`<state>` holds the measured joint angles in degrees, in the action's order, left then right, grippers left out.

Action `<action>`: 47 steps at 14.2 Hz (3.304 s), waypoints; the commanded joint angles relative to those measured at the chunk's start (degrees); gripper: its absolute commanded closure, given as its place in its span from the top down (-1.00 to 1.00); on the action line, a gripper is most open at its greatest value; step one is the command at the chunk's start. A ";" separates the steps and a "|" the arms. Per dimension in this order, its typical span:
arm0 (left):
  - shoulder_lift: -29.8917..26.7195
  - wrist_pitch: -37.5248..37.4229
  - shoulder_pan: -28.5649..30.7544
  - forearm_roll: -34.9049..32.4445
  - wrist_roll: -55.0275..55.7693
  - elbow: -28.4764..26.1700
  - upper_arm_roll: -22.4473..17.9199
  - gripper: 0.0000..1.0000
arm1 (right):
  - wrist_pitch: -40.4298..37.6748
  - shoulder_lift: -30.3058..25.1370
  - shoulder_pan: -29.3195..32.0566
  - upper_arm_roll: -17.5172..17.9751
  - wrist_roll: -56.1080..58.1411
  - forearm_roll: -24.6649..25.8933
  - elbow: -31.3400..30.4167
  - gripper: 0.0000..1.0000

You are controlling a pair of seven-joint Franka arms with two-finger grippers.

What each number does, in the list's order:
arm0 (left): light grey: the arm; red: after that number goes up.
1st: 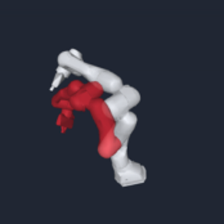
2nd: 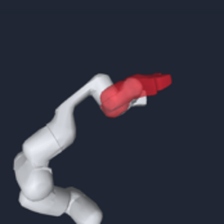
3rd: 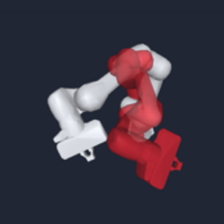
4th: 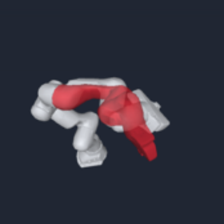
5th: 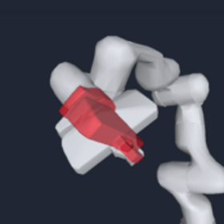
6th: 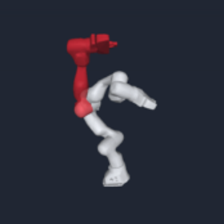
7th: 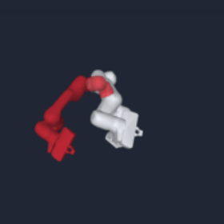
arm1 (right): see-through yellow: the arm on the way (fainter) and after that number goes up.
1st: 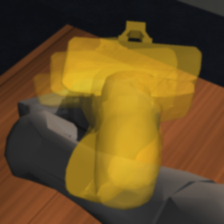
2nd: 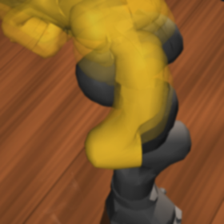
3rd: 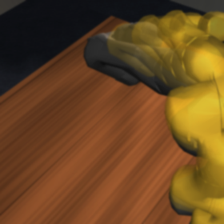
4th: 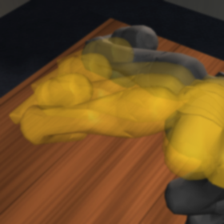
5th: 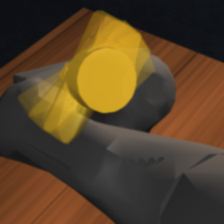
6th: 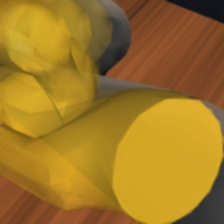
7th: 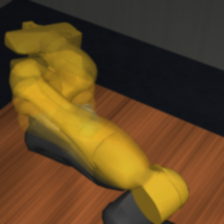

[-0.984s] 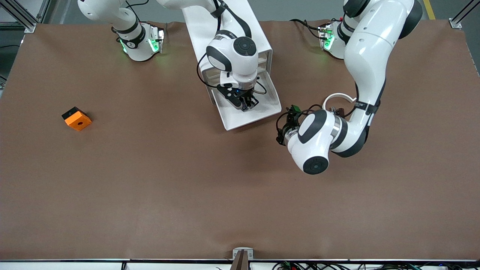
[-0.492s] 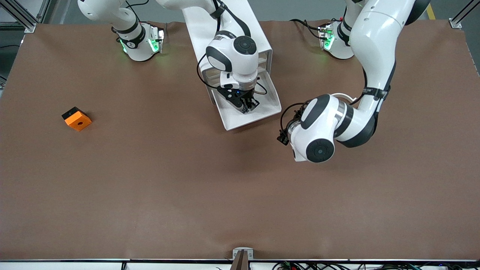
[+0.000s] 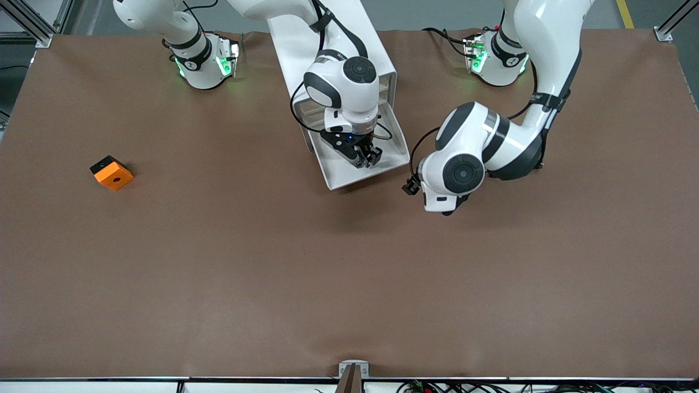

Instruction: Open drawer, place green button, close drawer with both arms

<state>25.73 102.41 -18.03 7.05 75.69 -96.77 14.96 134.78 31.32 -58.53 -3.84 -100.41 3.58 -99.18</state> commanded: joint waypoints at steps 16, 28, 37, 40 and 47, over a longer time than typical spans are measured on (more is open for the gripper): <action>0.89 23.96 -0.77 -6.26 -20.67 -8.96 3.15 1.00 | -33.69 -20.49 27.39 -0.56 59.49 -6.65 4.52 1.00; 5.82 26.61 -6.40 -11.88 -18.74 -6.86 3.41 1.00 | -52.68 -24.29 59.40 -0.73 103.91 -5.07 11.73 1.00; 6.43 26.08 -8.33 -12.58 -15.84 -7.12 3.59 1.00 | -56.74 -23.94 62.13 -0.65 107.44 -0.24 17.87 1.00; 7.05 26.08 -9.38 -12.58 -13.73 -7.12 3.76 1.00 | -56.82 -23.85 62.83 -0.73 107.26 -0.15 20.87 1.00; 7.93 25.12 -9.48 -11.97 -10.31 -7.64 7.36 1.00 | -61.56 -24.37 62.92 -0.56 103.84 -1.02 24.74 1.00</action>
<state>33.19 128.46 -27.23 -4.15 63.23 -104.56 20.88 75.01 7.33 3.16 -5.37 5.10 2.61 -75.62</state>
